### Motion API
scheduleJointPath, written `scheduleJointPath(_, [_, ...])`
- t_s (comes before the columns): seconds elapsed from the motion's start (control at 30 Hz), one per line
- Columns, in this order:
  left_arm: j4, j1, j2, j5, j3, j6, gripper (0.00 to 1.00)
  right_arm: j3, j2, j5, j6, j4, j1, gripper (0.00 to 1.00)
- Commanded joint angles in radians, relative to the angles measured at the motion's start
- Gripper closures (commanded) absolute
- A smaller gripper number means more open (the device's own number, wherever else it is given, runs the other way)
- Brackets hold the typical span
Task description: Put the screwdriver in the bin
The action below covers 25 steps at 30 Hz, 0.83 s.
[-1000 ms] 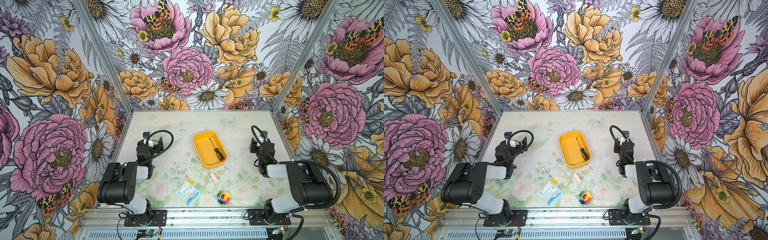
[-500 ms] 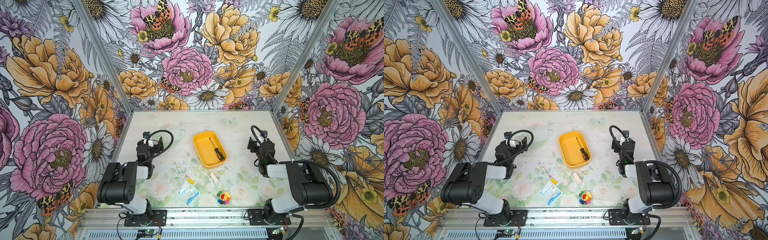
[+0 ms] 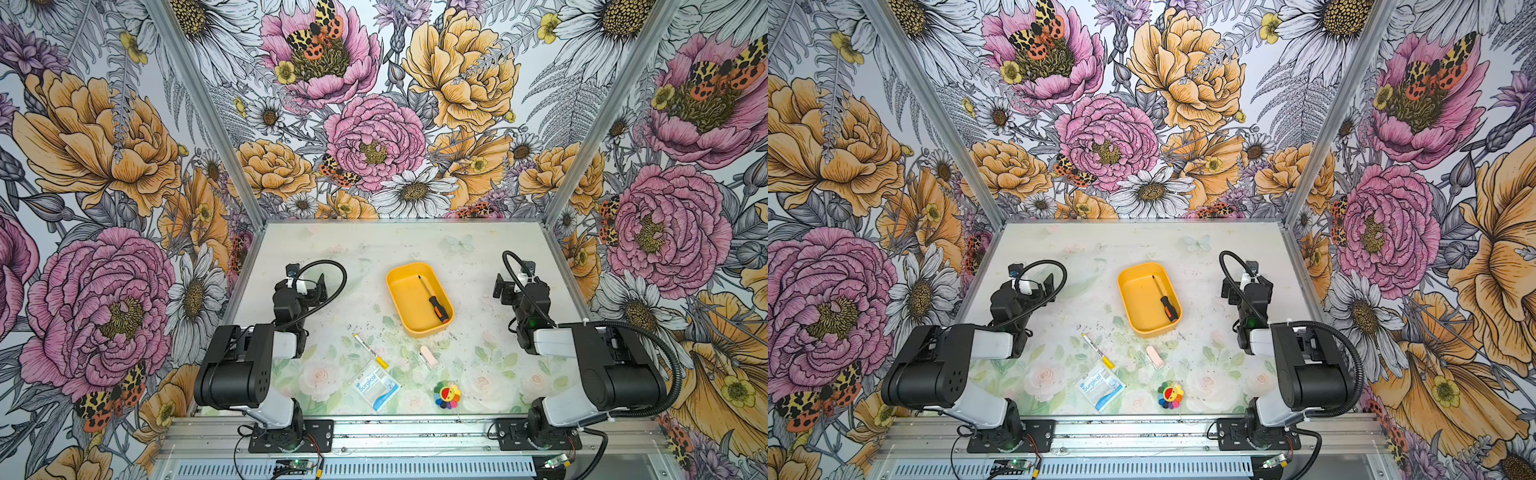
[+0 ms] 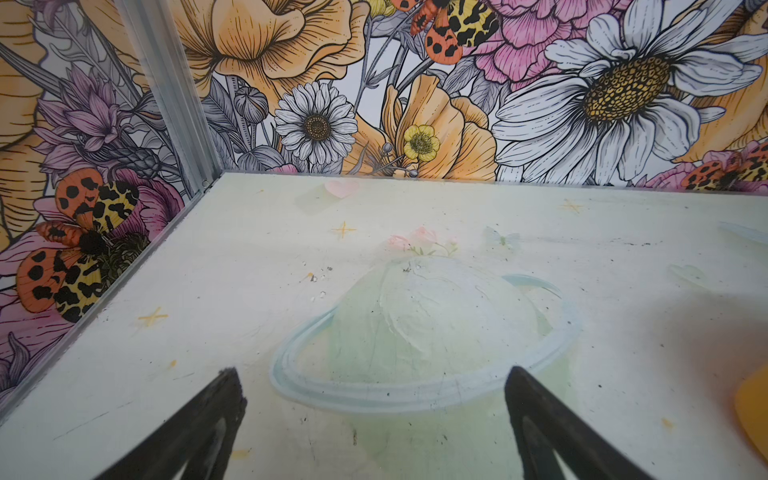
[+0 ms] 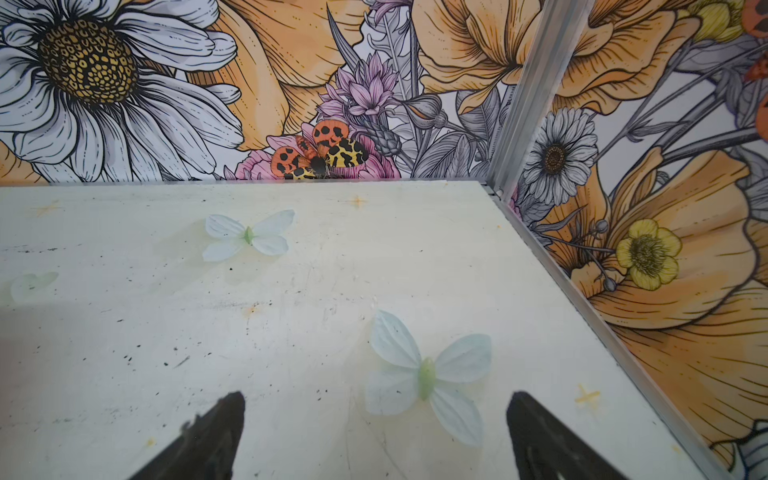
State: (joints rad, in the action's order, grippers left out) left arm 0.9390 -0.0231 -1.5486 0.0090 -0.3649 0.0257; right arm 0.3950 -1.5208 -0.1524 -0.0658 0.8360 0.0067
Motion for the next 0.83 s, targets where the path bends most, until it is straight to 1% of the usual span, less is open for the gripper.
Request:
scheduleJointPath(0.0, [0.001, -0.005, -0.002, 0.009, -0.014, -0.006, 0.01, -0.007, -0.011, 0.007, -0.002, 0.03, -0.004, 0.0])
scheduleJointPath(0.8, [0.003, 0.0, -0.002, -0.002, -0.013, -0.003, 0.01, -0.004, -0.012, 0.01, -0.005, 0.027, -0.004, 0.0])
